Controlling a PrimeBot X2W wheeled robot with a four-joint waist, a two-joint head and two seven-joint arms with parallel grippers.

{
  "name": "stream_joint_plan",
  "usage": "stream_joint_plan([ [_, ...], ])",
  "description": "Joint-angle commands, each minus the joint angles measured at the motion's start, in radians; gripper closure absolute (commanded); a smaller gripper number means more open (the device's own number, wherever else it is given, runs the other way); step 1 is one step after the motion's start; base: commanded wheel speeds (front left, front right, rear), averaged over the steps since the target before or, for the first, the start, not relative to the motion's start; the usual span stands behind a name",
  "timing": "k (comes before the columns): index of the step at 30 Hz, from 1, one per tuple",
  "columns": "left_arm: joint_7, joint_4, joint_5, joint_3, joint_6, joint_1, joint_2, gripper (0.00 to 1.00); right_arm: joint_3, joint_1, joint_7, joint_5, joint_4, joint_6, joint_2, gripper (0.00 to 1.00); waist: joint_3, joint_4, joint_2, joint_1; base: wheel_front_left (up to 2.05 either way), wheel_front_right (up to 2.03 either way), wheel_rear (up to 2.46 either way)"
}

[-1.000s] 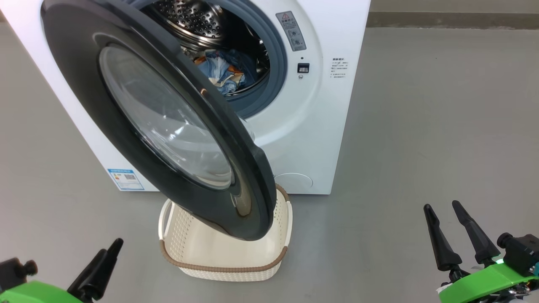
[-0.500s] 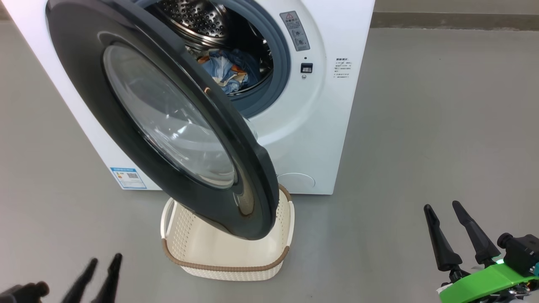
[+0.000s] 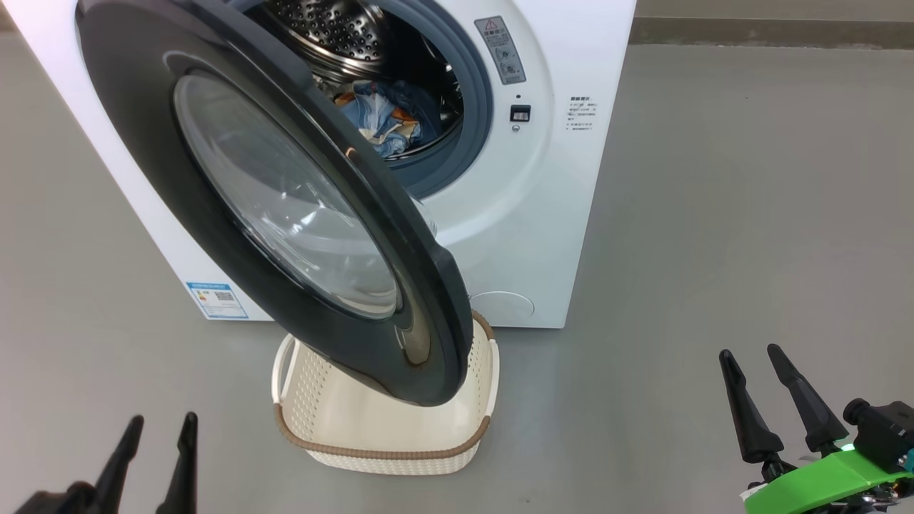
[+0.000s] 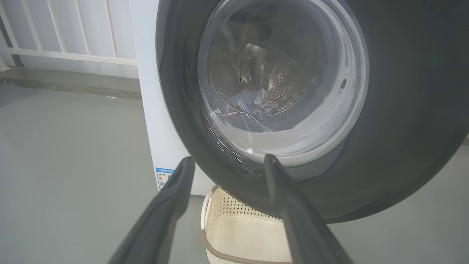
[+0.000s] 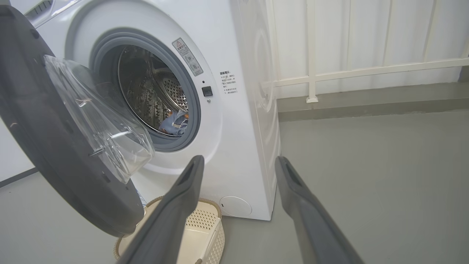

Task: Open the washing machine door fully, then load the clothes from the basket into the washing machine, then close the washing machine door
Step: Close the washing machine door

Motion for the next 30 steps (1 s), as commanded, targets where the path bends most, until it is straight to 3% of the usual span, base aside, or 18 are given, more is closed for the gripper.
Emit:
stream_joint_plan([
  [1,-0.009,-0.026,0.011,0.047,-0.005,-0.019,0.018,0.0,0.011,-0.013,-0.008,-0.016,-0.02,0.005,-0.018,0.0,0.0,-0.001,-0.0001,0.0,0.0,0.0,0.0],
  [12,-0.009,0.011,0.069,0.085,-0.005,0.019,-0.049,0.0,0.009,-0.015,-0.008,-0.015,-0.019,0.005,-0.023,0.0,0.001,-0.005,-0.0001,0.0,0.0,0.0,0.0],
  [30,-0.009,0.004,0.095,0.082,-0.005,0.014,-0.049,0.0,0.006,-0.013,-0.008,-0.018,-0.02,0.005,-0.02,0.0,-0.007,-0.004,-0.0001,0.0,0.0,0.0,0.0],
])
